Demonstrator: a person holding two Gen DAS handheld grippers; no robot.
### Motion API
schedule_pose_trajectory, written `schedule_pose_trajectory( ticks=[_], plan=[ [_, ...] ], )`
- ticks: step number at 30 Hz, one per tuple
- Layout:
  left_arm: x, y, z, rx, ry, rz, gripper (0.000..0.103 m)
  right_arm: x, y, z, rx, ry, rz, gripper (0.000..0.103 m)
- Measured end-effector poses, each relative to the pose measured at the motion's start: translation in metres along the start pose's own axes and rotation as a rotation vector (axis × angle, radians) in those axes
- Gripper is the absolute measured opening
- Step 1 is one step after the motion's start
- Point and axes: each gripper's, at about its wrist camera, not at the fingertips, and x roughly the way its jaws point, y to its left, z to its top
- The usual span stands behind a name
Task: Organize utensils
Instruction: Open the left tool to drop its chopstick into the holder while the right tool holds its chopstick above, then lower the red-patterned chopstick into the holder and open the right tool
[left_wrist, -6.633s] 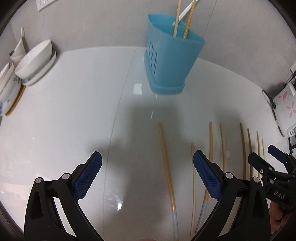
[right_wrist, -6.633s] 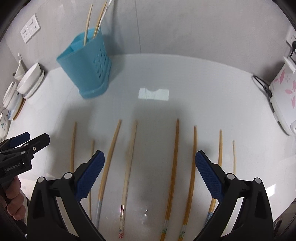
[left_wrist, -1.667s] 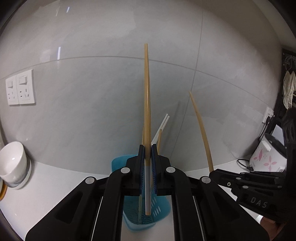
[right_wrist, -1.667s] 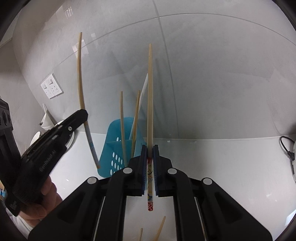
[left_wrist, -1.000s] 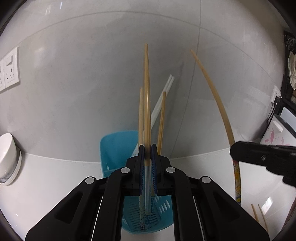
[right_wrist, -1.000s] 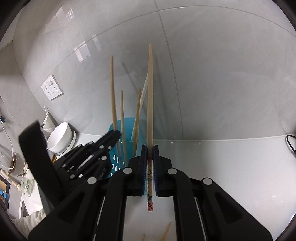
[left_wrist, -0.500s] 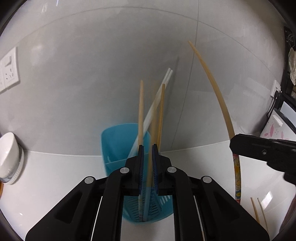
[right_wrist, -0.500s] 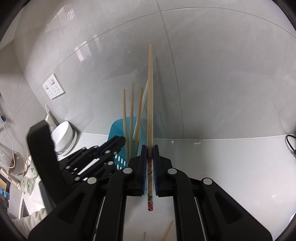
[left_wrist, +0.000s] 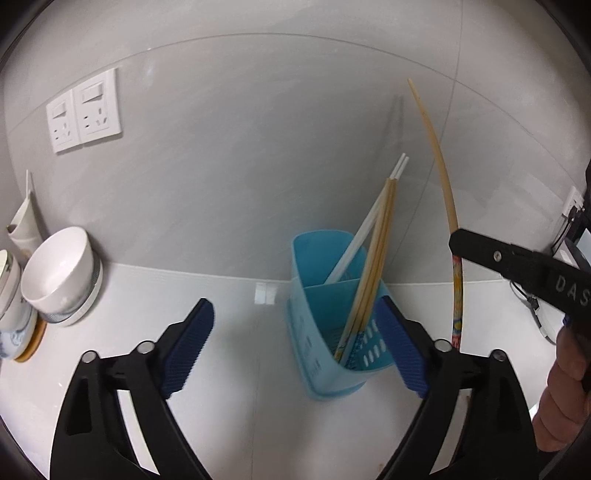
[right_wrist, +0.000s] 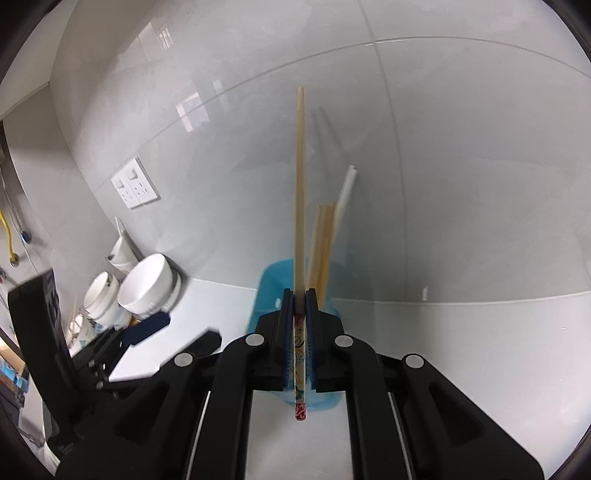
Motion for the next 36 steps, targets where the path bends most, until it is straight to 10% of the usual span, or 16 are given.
schedule_pose_trajectory(
  ticks=[36],
  plan=[
    [0.003,0.074,-0.014,-0.075,0.068,0.073,0.097,0.078,0.028,-0.039,-0.075,0.088,-0.099,0.015]
  ],
)
